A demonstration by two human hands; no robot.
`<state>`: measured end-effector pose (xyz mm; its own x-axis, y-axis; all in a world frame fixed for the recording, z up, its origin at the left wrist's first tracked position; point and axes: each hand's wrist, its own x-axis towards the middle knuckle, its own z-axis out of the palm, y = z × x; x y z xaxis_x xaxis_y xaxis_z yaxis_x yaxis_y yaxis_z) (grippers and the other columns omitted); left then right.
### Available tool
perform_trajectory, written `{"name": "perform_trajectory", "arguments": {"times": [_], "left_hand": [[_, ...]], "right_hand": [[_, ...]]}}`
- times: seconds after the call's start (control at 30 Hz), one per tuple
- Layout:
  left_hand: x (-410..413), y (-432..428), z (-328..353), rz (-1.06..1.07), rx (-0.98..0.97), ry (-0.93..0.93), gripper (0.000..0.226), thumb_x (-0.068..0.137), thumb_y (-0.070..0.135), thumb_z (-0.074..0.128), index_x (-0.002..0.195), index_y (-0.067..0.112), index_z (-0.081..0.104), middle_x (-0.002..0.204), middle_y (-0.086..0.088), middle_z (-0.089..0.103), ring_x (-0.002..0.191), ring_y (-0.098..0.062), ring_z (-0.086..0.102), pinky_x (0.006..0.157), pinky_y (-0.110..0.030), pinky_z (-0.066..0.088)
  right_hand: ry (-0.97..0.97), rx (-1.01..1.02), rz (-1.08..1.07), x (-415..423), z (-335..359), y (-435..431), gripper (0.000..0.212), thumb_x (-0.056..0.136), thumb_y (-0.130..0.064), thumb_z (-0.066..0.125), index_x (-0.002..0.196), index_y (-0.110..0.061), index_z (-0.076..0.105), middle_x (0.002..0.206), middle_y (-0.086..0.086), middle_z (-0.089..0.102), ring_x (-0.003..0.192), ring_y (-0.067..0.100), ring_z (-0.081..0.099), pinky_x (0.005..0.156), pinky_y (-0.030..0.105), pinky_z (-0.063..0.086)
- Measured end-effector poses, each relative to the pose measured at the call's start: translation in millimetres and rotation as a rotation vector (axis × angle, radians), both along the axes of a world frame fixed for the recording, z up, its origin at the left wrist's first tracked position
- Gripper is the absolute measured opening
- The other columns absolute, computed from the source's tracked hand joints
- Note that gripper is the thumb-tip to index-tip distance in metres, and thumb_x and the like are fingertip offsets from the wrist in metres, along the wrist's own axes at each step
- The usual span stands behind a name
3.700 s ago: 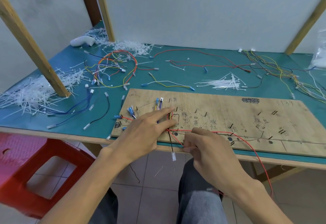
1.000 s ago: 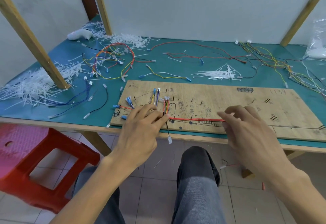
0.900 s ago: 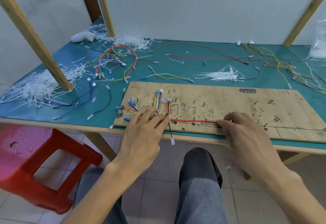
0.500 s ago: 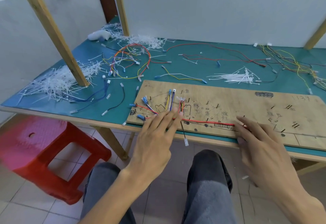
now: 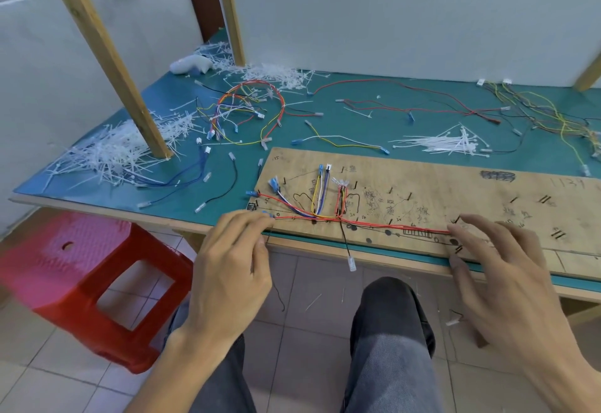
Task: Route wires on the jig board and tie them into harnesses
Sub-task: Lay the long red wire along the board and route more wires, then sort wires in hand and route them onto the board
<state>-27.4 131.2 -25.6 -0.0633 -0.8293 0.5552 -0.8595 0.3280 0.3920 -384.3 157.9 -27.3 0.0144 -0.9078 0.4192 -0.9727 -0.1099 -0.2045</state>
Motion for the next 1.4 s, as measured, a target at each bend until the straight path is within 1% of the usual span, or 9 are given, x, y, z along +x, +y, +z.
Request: {"name": "perform_trajectory", "arguments": {"times": [0.33,0.5,0.63,0.73,0.9,1.0,1.07,1.23,1.4], "left_hand": [[13,-3,0,-0.055,0.045,-0.039,0.033,0.097,0.003,0.062,0.127,0.014,0.073,0.131,0.005,0.068,0.128,-0.010,0.058,0.108,-0.037,0.052],[22,-3,-1,-0.006,-0.030,0.074,0.036,0.093,-0.005,0.062,0.121,0.014,0.074,0.118,0.007,0.070,0.116,-0.008,0.063,0.098,-0.023,0.052],[22,-13,5,-0.060,-0.016,0.040,0.039,0.094,-0.008,0.062,0.124,0.012,0.074,0.123,0.005,0.072,0.123,-0.010,0.063,0.107,-0.029,0.050],[17,-23,17,-0.107,-0.022,0.045,0.036,0.094,-0.008,0.064,0.121,0.012,0.075,0.120,0.006,0.072,0.119,-0.010,0.063,0.106,-0.024,0.048],[-14,-49,49,-0.253,-0.021,0.007,0.024,0.098,0.002,0.063,0.112,0.016,0.077,0.110,0.008,0.073,0.109,-0.011,0.066,0.096,-0.031,0.052],[-52,-72,74,-0.366,0.068,-0.098,0.022,0.100,0.020,0.058,0.110,0.024,0.078,0.108,0.012,0.075,0.108,-0.011,0.066,0.095,-0.037,0.052],[-82,-89,85,-0.419,0.137,-0.163,0.020,0.102,0.027,0.059,0.110,0.029,0.076,0.107,0.014,0.076,0.106,-0.013,0.067,0.092,-0.040,0.054],[-156,-133,88,-0.532,0.358,-0.427,0.018,0.101,0.037,0.059,0.107,0.029,0.074,0.099,0.007,0.073,0.099,-0.020,0.066,0.081,-0.038,0.056],[-195,-167,74,-0.517,0.582,-0.575,0.017,0.090,0.013,0.056,0.087,0.025,0.067,0.083,0.004,0.056,0.093,-0.030,0.066,0.075,-0.038,0.057]], "right_hand": [[-0.107,-0.177,0.002,-7,4,6,0.041,0.094,-0.034,0.057,0.131,-0.021,0.069,0.146,-0.001,0.056,0.133,0.036,0.040,0.101,0.056,0.044],[-0.167,-0.240,-0.025,-5,11,10,0.036,0.094,-0.028,0.061,0.125,-0.015,0.073,0.139,0.004,0.061,0.129,0.040,0.045,0.106,0.044,0.039],[-0.211,-0.242,-0.058,-14,15,7,0.034,0.094,-0.030,0.062,0.122,-0.015,0.074,0.133,0.004,0.063,0.129,0.039,0.048,0.107,0.033,0.034],[-0.267,-0.231,-0.055,-19,23,2,0.030,0.095,-0.032,0.063,0.120,-0.020,0.074,0.123,-0.006,0.065,0.124,0.028,0.051,0.105,0.021,0.031],[-0.583,-0.115,-0.068,-28,51,-15,0.008,0.095,-0.036,0.075,0.095,-0.042,0.070,0.101,-0.029,0.069,0.094,0.001,0.064,0.082,0.015,0.047],[-0.642,-0.063,-0.084,-36,65,-36,0.016,0.092,-0.039,0.077,0.081,-0.031,0.069,0.086,-0.018,0.072,0.081,0.006,0.067,0.071,0.019,0.054],[-0.655,-0.012,-0.105,-40,69,-53,0.027,0.093,-0.041,0.076,0.075,-0.023,0.068,0.078,-0.012,0.072,0.072,0.010,0.067,0.064,0.035,0.056],[-0.669,0.076,-0.158,-60,71,-95,0.034,0.094,-0.037,0.076,0.070,-0.016,0.066,0.073,-0.007,0.074,0.067,0.011,0.066,0.062,0.031,0.049],[-0.708,0.121,-0.242,-103,67,-133,0.027,0.092,-0.035,0.075,0.075,-0.015,0.069,0.072,0.000,0.075,0.070,0.018,0.067,0.065,0.034,0.052]]}}
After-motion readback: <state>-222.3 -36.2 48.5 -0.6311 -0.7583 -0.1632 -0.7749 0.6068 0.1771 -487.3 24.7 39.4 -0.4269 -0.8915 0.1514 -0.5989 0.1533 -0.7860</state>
